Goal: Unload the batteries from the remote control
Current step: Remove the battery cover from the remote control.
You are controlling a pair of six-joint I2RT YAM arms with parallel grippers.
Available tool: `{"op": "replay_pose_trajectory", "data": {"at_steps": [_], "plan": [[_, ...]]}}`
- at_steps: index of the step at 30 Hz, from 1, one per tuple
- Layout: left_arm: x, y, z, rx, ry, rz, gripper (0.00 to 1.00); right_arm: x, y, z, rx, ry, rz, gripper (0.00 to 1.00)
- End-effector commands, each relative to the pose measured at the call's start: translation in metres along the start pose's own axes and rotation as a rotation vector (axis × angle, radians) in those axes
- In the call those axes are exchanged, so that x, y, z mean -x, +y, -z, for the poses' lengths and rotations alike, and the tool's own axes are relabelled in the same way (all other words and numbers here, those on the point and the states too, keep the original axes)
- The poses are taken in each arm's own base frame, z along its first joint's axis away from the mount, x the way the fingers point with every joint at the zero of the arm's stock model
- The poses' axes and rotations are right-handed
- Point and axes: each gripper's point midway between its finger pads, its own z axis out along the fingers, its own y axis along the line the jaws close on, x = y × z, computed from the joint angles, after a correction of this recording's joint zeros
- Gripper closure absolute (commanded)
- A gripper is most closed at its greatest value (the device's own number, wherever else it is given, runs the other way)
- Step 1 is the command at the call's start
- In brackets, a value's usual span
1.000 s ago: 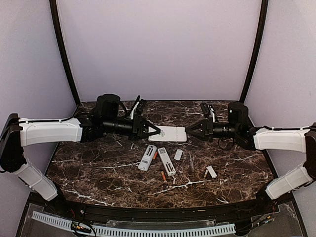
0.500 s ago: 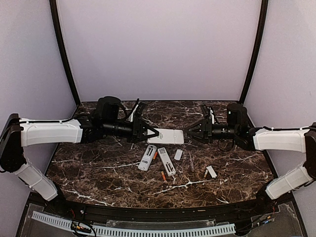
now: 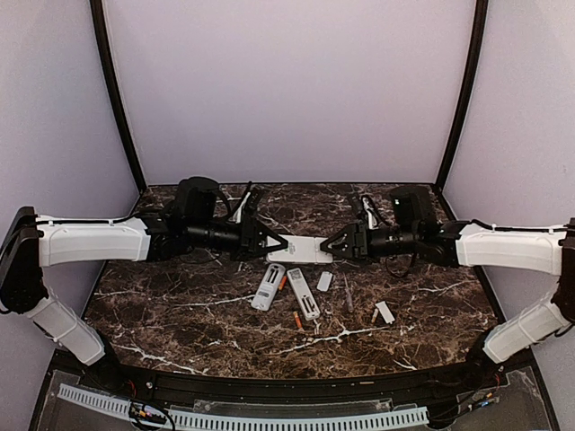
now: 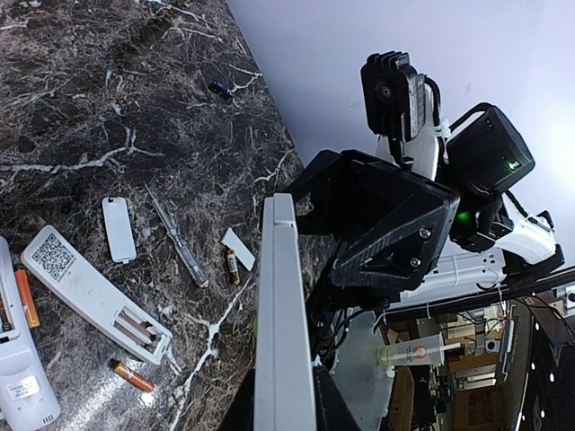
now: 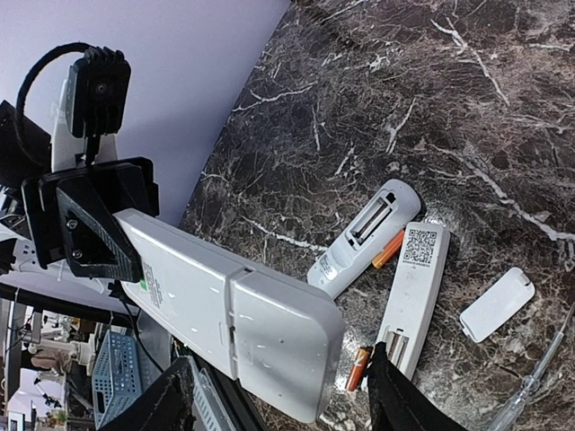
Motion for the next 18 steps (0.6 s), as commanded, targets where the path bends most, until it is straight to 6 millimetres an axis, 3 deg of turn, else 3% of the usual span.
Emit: {"op": "replay_pose_trajectory", "data": {"at_steps": [1,18], "plan": [[0.002,-0.001,0.005,-0.005,-0.016,-0.004,1.0,-0.004,-0.009,-0.008,-0.115,0.023,0.025,0.37],[0.003,0.004,0.005,0.006,-0.018,0.01,1.0,-0.007,-0.012,-0.02,-0.223,0.055,0.037,0.4]]}}
